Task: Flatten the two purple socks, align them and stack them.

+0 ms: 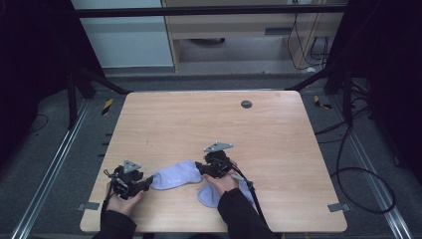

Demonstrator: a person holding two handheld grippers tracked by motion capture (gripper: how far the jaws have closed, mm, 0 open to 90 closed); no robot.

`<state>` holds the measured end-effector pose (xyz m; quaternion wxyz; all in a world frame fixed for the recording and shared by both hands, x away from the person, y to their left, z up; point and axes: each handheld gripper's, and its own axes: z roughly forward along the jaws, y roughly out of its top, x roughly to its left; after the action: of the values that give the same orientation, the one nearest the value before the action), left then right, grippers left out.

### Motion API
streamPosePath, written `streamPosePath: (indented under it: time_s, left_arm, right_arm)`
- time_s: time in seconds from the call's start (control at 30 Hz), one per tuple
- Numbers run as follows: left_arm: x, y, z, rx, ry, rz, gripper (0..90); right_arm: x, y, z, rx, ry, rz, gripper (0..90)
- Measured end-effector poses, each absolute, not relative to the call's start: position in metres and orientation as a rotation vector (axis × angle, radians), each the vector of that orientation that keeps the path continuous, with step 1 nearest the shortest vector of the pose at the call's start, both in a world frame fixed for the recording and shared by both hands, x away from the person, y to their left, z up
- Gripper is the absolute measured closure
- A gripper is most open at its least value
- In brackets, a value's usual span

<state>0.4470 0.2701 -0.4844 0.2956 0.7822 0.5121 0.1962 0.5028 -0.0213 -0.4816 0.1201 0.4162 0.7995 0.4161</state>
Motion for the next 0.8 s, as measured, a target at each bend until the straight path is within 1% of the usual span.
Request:
streamPosePath:
  time_s: [0.03, 0.07, 0.13, 0.2, 0.3, 0.37, 0.4, 0.43, 0.47, 0.5, 0.53, 0.6, 0.63, 0.67, 0.8]
  left_arm:
    - [0.447, 0.269, -0.485, 2.085, 1.364, 0.523, 56.0]
    - [0.448, 0.267, -0.487, 2.105, 1.362, 0.529, 59.1]
    - [0.448, 0.266, -0.488, 2.113, 1.362, 0.534, 59.8]
    - [0.448, 0.266, -0.488, 2.116, 1.358, 0.534, 62.8]
    - [0.448, 0.266, -0.487, 2.114, 1.361, 0.534, 68.0]
    - [0.448, 0.266, -0.487, 2.113, 1.367, 0.517, 70.7]
    - [0.448, 0.266, -0.487, 2.113, 1.367, 0.517, 72.2]
    - [0.448, 0.266, -0.488, 2.112, 1.367, 0.517, 72.2]
    - [0.449, 0.266, -0.488, 2.111, 1.368, 0.513, 74.5]
    - [0.449, 0.266, -0.488, 2.111, 1.368, 0.513, 76.2]
    - [0.449, 0.265, -0.488, 2.109, 1.371, 0.509, 76.2]
    - [0.449, 0.264, -0.487, 2.111, 1.371, 0.5, 81.7]
    - [0.449, 0.264, -0.487, 2.111, 1.371, 0.5, 83.3]
    - [0.449, 0.263, -0.487, 2.115, 1.369, 0.497, 84.7]
    - [0.448, 0.265, -0.485, 2.101, 1.373, 0.481, 85.9]
  right_arm:
    - [0.503, -0.018, -0.484, 1.216, 2.345, 1.205, 56.7]
    - [0.504, -0.014, -0.488, 1.21, 2.356, 1.184, 57.4]
    - [0.504, -0.012, -0.49, 1.203, 2.36, 1.175, 57.8]
    - [0.504, -0.008, -0.494, 1.2, 2.367, 1.16, 58.6]
    - [0.504, -0.004, -0.498, 1.197, 2.375, 1.143, 60.9]
    - [0.503, -0.002, -0.501, 1.19, 2.379, 1.116, 64.4]
    - [0.503, -0.002, -0.501, 1.19, 2.379, 1.116, 64.4]
    - [0.503, -0.002, -0.502, 1.186, 2.376, 1.114, 65.7]
    - [0.503, -0.003, -0.501, 1.189, 2.375, 1.11, 70.4]
    - [0.503, -0.003, -0.501, 1.189, 2.375, 1.11, 70.4]
    - [0.503, -0.004, -0.501, 1.186, 2.373, 1.105, 72.6]
    - [0.502, -0.005, -0.501, 1.201, 2.372, 1.102, 82.6]
    - [0.502, -0.005, -0.501, 1.201, 2.372, 1.102, 82.6]
    - [0.501, -0.005, -0.5, 1.205, 2.363, 1.096, 86.0]
    - [0.499, -0.007, -0.497, 1.206, 2.36, 1.124, 86.6]
